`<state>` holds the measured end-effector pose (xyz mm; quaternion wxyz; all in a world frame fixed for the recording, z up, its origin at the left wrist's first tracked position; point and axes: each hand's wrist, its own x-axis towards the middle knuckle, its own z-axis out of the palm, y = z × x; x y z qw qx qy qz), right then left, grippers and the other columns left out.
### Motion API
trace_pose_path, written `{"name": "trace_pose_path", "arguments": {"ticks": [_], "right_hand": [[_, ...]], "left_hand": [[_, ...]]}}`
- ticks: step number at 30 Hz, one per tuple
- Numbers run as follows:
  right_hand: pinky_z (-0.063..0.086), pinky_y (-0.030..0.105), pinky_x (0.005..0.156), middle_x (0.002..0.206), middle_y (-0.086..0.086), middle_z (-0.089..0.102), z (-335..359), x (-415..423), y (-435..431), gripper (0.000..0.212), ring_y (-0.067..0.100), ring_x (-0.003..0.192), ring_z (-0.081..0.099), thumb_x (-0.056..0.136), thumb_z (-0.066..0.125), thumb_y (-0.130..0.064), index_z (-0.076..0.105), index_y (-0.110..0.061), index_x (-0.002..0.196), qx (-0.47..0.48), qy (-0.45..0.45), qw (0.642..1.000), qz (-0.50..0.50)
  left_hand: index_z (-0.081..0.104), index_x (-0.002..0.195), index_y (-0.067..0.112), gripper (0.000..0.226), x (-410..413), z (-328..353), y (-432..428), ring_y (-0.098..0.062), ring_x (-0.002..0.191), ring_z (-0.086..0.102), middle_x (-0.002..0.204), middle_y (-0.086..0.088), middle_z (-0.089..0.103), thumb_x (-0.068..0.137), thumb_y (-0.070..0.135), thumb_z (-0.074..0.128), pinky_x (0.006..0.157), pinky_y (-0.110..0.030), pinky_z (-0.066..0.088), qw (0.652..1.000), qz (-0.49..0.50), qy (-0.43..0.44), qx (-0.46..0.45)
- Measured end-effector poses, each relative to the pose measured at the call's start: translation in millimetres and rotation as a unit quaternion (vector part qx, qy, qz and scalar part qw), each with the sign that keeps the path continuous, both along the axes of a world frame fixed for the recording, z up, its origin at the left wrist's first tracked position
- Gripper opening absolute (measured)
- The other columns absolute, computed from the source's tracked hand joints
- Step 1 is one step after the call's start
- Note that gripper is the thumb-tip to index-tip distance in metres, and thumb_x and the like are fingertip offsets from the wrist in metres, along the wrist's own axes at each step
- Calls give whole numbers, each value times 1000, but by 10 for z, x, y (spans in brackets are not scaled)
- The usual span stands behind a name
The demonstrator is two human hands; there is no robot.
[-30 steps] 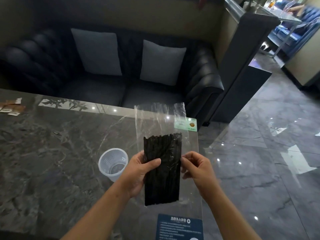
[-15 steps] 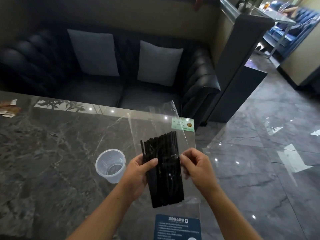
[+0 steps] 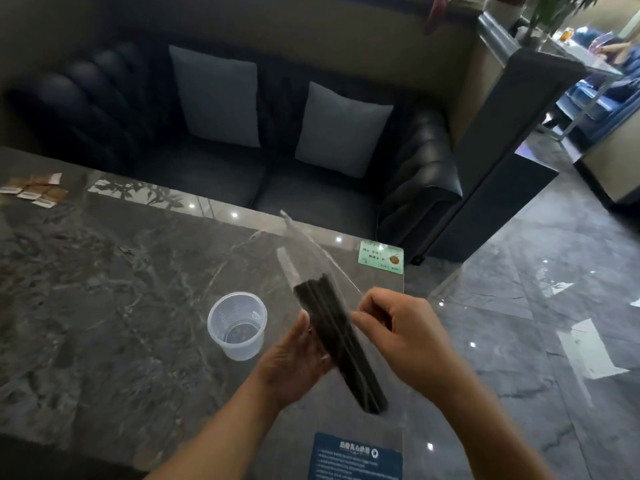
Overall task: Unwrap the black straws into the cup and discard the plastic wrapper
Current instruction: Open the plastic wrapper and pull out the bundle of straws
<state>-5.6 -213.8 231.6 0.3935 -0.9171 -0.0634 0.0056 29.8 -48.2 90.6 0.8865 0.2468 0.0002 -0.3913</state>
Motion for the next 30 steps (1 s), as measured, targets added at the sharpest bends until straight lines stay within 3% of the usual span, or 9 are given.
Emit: {"name": "trace_pose_path", "arguments": {"ticks": [6, 10, 13, 17, 22, 27, 30], "right_hand": [[49, 25, 52, 69, -5, 63, 11, 19, -74, 17, 12, 54, 56, 89, 60, -39, 59, -30, 74, -17, 15, 999, 24], [56, 42, 59, 68, 6, 63, -32, 83, -79, 19, 22, 59, 59, 90, 60, -38, 60, -25, 75, -22, 56, 998, 27], [57, 40, 58, 69, 5, 64, -55, 106, -137, 22, 22, 59, 61, 88, 59, -45, 60, -27, 75, 7, 73, 996, 42], [60, 38, 61, 70, 1, 66, -133, 151, -225, 18, 16, 62, 64, 93, 62, -27, 61, -24, 76, -22, 81, 996, 11], [60, 31, 56, 73, 4, 69, -187, 172, -354, 17, 16, 63, 69, 93, 63, -18, 63, -20, 76, 35, 78, 996, -31], [57, 28, 51, 73, 3, 71, -243, 163, -443, 16, 19, 59, 69, 94, 64, -15, 65, -13, 78, 73, 86, 992, -61], [58, 32, 51, 74, 6, 72, -248, 176, -502, 15, 25, 60, 69, 94, 64, -14, 65, -8, 80, 98, 95, 988, -74]], "left_hand": [[48, 140, 11, 68, -19, -29, 2, -33, 131, 51, 139, -17, 56, 84, 41, 70, 99, -47, 48, 1000, 9, 4, -6], [53, 137, 14, 67, -1, 2, -3, -32, 130, 52, 138, -15, 57, 79, 38, 76, 107, -52, 41, 999, 21, 9, -34], [58, 132, 15, 62, 1, -69, 13, -33, 134, 48, 138, -14, 57, 78, 39, 77, 112, -56, 34, 999, 34, -1, -19], [50, 139, 11, 77, -7, -53, 28, -35, 128, 53, 138, -19, 56, 73, 34, 83, 100, -55, 45, 998, 51, 31, -28], [58, 127, 11, 81, 32, 71, 30, -24, 94, 68, 103, -14, 71, 57, 32, 93, 78, -41, 57, 993, 103, 11, 60], [64, 115, 13, 77, 77, 301, 10, -21, 83, 68, 90, -7, 70, 49, 38, 95, 71, -35, 57, 977, 144, -52, 148], [60, 115, 10, 75, 73, 386, -84, -32, 91, 68, 95, -13, 69, 51, 31, 95, 77, -45, 56, 974, 159, -61, 150]]}}
